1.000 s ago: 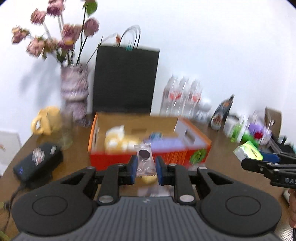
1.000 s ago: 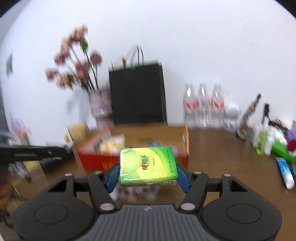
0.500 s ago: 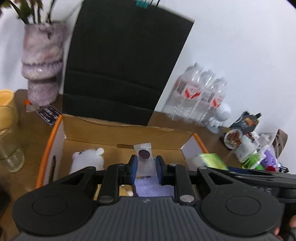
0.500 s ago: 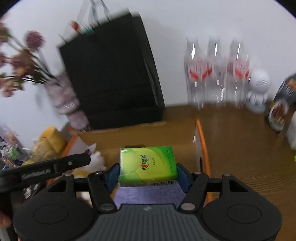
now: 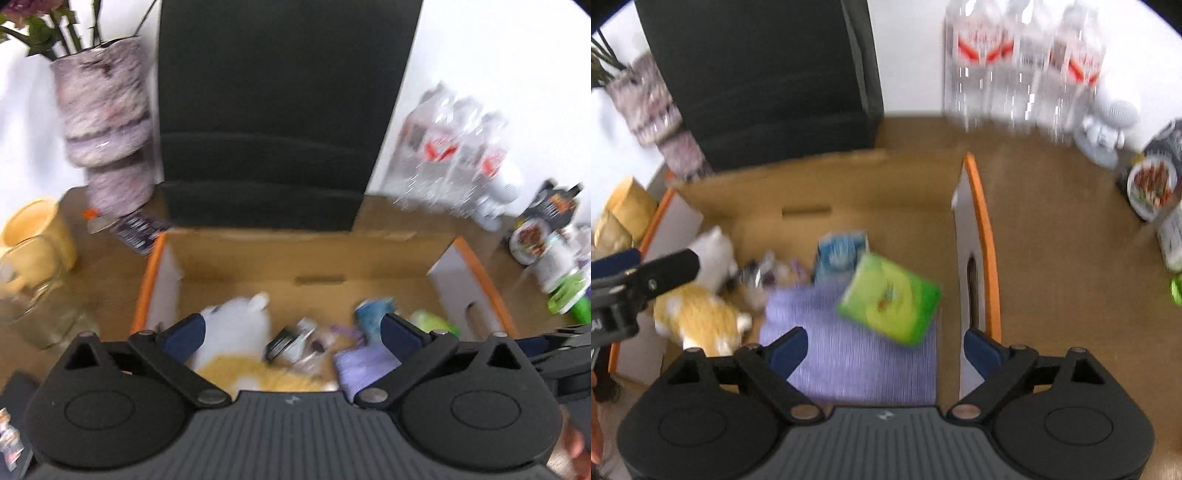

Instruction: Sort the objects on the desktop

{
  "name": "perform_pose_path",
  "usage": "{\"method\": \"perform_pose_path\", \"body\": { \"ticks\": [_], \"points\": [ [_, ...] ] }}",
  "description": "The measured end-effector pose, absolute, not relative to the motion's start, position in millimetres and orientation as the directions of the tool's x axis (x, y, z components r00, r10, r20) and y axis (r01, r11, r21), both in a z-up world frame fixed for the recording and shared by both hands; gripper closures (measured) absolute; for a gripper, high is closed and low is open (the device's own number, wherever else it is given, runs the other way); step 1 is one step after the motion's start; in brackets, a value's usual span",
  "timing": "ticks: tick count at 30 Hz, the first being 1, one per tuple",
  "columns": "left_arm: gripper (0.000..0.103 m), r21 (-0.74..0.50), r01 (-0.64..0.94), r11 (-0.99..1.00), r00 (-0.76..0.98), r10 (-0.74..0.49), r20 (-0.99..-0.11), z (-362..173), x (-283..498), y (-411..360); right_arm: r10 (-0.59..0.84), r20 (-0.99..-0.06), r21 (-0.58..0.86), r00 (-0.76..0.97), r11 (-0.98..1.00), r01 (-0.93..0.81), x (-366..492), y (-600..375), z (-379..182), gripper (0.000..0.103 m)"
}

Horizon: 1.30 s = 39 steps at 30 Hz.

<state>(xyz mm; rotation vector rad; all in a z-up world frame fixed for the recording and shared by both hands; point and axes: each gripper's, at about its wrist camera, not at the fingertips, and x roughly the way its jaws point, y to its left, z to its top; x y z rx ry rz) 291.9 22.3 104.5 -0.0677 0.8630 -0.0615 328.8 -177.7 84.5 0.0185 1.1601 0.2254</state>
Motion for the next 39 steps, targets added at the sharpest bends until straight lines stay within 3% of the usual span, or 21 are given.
{"method": "perform_pose_path", "body": {
  "ticks": [5, 10, 15, 19, 22, 28, 39],
  "points": [
    [0.000, -0.075, 0.033, 0.997, 0.605, -0.080, -0.792, 109, 268, 25, 0.182, -0.916, 0.129, 0.357, 0.978, -0.165, 304, -181, 93, 0.012],
    [0.000, -0.038, 0.010, 0.999, 0.635, -0.036, -0.772, 121, 221, 26, 0.189, -0.872, 0.122, 0.452, 0.977, -0.173, 250, -187, 119, 0.011],
    [0.000, -0.028, 0.030, 0.999, 0.719, -0.041, -0.694, 126, 143, 25, 0.201, -0.779, 0.105, 0.594, 0.976, -0.192, 172, -190, 132, 0.008],
    [0.000, -0.020, 0.010, 1.000, 0.830, -0.019, -0.557, 126, 59, 31, 0.174, -0.679, 0.067, 0.714, 0.982, -0.175, 92, -191, 120, 0.004],
    [0.000, -0.018, 0.022, 1.000, 0.884, -0.028, -0.467, 107, 1, 30, 0.232, -0.588, 0.096, 0.775, 0.971, -0.217, 37, -193, 98, 0.000],
    [0.000, 0.073, 0.029, 0.997, 0.877, 0.010, -0.480, 53, -46, 12, 0.201, -0.601, 0.067, 0.774, 0.977, -0.202, -1, -193, 45, 0.000],
    [0.000, 0.037, 0.051, 0.998, 0.838, -0.022, -0.545, 19, -36, 2, 0.170, -0.611, 0.024, 0.773, 0.980, -0.197, -7, -188, 13, 0.000]
  ]
}}
